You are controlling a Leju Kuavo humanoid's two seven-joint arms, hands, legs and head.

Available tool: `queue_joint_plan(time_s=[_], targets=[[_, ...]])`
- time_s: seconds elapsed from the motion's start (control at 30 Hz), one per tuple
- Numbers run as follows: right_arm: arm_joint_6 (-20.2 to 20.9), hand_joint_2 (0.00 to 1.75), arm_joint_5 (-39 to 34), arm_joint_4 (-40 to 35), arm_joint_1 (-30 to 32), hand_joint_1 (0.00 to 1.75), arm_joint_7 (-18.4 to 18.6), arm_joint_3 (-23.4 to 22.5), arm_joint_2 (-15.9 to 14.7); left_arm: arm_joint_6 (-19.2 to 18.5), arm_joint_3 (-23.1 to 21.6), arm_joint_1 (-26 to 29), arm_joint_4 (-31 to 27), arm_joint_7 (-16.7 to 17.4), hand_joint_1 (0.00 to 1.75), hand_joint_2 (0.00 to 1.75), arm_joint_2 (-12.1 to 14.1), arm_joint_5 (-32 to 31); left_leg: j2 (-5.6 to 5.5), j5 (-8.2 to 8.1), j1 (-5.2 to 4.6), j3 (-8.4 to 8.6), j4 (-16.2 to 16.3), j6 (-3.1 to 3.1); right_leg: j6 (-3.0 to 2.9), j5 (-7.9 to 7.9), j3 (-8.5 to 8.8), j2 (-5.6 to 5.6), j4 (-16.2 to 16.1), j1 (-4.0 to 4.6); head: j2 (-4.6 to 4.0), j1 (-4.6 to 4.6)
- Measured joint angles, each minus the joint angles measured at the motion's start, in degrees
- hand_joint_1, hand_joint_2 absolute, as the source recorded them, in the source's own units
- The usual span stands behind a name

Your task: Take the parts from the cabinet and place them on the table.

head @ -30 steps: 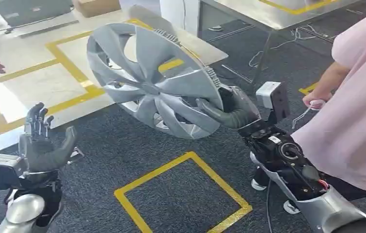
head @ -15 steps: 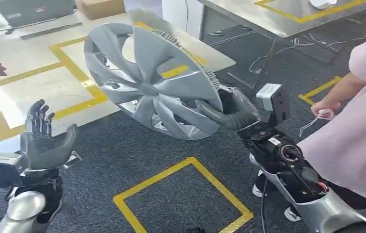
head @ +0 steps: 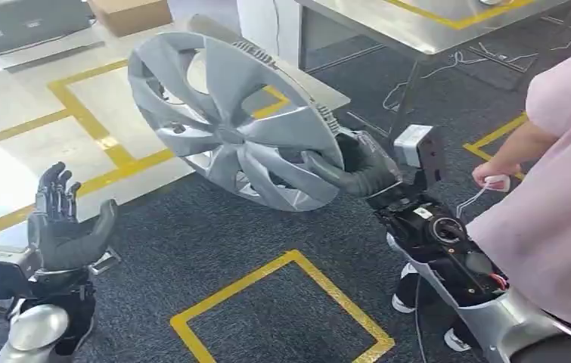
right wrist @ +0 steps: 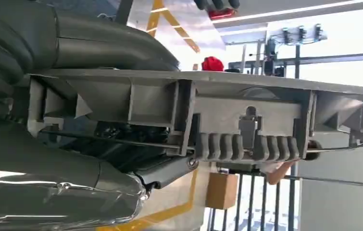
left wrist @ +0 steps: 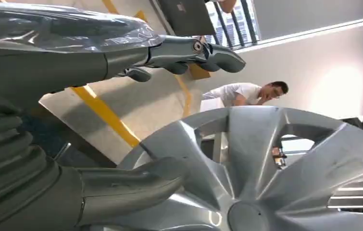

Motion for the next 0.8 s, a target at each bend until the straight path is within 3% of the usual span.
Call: queue_joint_plan(time_s=[0.03,0.1,0.13,0.17,0.2,0.27,0.33,0.37,0.43,0.47,0.5,0.53,0.57,0.6,0.63,0.67,0.7,0.77,0.8], targets=[[0.0,1.75,0.0,0.2,0.0,1.75,0.0,0.1,0.0,0.0,0.0,0.0,0.0,-0.1,0.0,1.75,0.0,0.0,0.0,2.9,-0.01,0.36,-2.6,0.24,0.02,-0.4,0.59,0.12,0.0,0.1,0.0,-0.11],[0.0,1.75,0.0,0.3,-0.1,1.75,0.0,0.1,0.0,0.1,0.2,0.0,0.0,-0.2,0.0,1.75,0.0,0.0,-0.03,10.07,-0.11,3.91,-12.9,1.03,0.19,-1.34,1.96,0.29,0.0,0.28,0.0,-0.33],[0.0,1.75,0.0,0.3,-0.1,1.75,0.0,0.1,0.0,0.1,0.4,0.0,0.0,-0.3,0.0,1.75,0.0,0.0,-0.08,11.88,-0.34,5.28,-17.3,1.61,0.35,-1.79,2.08,0.26,-0.1,0.22,0.0,-0.42],[0.0,1.75,0.0,0.3,-0.4,1.75,-0.1,0.1,0.0,0.2,0.4,0.0,0.0,-0.3,0.0,1.75,0.0,0.0,-0.09,10.72,-0.7,6.35,-17.7,1.67,0.77,-2.09,2.26,0.5,0.0,0.67,0.0,-0.48],[-0.1,1.75,0.0,0.3,-0.4,1.75,-0.2,0.1,0.0,0.2,0.4,-0.1,0.0,-0.4,0.0,1.75,0.0,0.0,0.0,9.88,-0.68,6.75,-19.0,1.83,1.1,-2.26,2.16,0.52,0.0,0.49,0.0,-0.52],[-0.1,1.75,0.0,0.3,-0.3,1.75,-0.1,0.1,0.0,0.2,0.4,0.0,0.0,-0.6,0.0,1.75,0.0,0.0,-0.11,9.57,-0.92,6.86,-18.9,2.25,1.61,-2.46,2.54,0.5,-0.6,0.36,0.0,-0.44],[-0.2,1.75,0.0,0.2,-0.2,1.75,0.0,0.1,0.0,0.2,0.4,-0.1,0.0,-1.0,0.0,1.75,-0.2,0.0,-0.1,9.39,-0.19,8.24,-20.1,2.63,2.29,-3.52,2.29,0.16,0.6,0.34,0.0,-0.15],[-0.2,1.75,0.0,0.2,-0.2,1.75,0.0,0.1,0.0,0.2,0.4,-0.2,0.0,-1.1,0.0,1.75,-0.2,0.0,-0.05,9.1,-0.14,8.69,-20.2,3.08,2.53,-4.93,0.91,0.07,3.8,0.32,0.0,0.18],[-0.2,1.75,0.0,0.2,-0.1,1.75,-0.2,0.1,0.0,0.1,0.4,-0.2,0.0,-1.2,0.0,1.75,-0.4,0.0,0.01,8.51,-0.14,9.32,-20.1,3.33,3.09,-8.53,-4.9,0.05,14.3,0.13,0.0,0.94],[-0.2,1.75,0.0,0.2,0.1,1.75,-0.1,0.1,0.0,-0.2,0.4,-0.2,0.0,-1.2,0.0,1.75,-0.4,0.0,0.02,8.14,-0.14,9.7,-20.1,3.33,3.33,-9.25,-7.51,0.03,18.3,0.06,0.0,1.03],[-0.3,1.75,0.0,0.2,0.3,1.75,-0.1,0.1,0.0,-0.3,0.4,-0.2,0.2,-1.3,0.0,1.75,-0.5,0.0,0.0,7.75,-0.12,10.21,-20.1,3.3,3.51,-8.25,-8.85,0.01,19.4,-0.13,0.0,1.12],[-0.4,1.75,0.0,0.2,0.4,1.75,-0.1,0.1,0.0,-0.6,0.4,-0.2,0.3,-1.4,0.0,1.75,-0.7,0.0,-0.08,7.31,-0.07,10.87,-20.1,3.23,3.61,-5.97,-8.65,-0.03,17.5,-0.31,0.0,1.33],[-0.7,1.75,0.0,0.2,0.5,1.75,0.0,0.1,0.0,-0.9,0.4,-0.2,0.4,-1.6,0.0,1.75,-0.8,0.0,-0.17,6.78,0.01,11.61,-20.0,3.06,3.66,-2.7,-7.41,-0.12,13.6,-0.38,0.0,1.55],[-0.9,1.75,0.0,0.2,0.6,1.75,0.0,0.0,0.0,-1.0,0.4,-0.2,0.4,-1.7,0.0,1.75,-0.9,0.0,-0.25,6.17,0.13,12.42,-20.0,2.82,3.61,1.19,-5.35,-0.24,7.9,-0.4,0.0,1.82],[-1.1,1.75,0.0,0.1,0.7,1.75,0.1,-0.1,0.0,-1.2,0.4,-0.3,0.5,-1.9,0.0,1.75,-1.1,0.0,-0.25,5.52,0.15,13.0,-19.9,2.43,3.5,3.92,-3.8,-0.47,2.5,-0.4,0.0,2.28],[-1.2,1.75,0.0,0.1,0.8,1.75,0.1,-0.1,-0.1,-1.3,0.4,-0.4,0.7,-2.1,0.0,1.75,-1.2,-0.1,-0.28,5.3,-0.23,13.1,-19.8,2.1,3.26,3.03,-3.11,-0.46,2.4,0.27,-0.02,2.27],[-1.3,1.75,0.0,-0.2,0.7,1.75,0.1,-0.1,-0.1,-1.4,0.4,-0.4,0.8,-2.1,0.0,1.75,-1.2,-0.1,-0.3,5.3,-0.23,12.76,-19.7,1.84,2.59,2.22,-1.93,-0.49,1.0,0.15,0.0,2.38],[-1.4,1.75,0.0,-0.4,0.9,1.75,0.3,-0.1,-0.1,-1.5,0.4,-0.5,0.8,-2.3,0.0,1.75,-1.2,-0.2,0.01,5.33,-0.26,12.35,-19.8,1.58,1.9,1.31,-2.01,-0.11,0.4,0.28,0.0,2.04],[-1.4,1.75,0.0,-0.5,1.0,1.75,0.4,0.0,-0.1,-1.6,0.4,-0.6,0.8,-2.4,0.0,1.75,-1.2,-0.2,0.09,5.0,-0.43,12.6,-19.7,1.13,1.5,1.14,-1.62,-0.02,0.1,-0.13,0.0,1.77]])
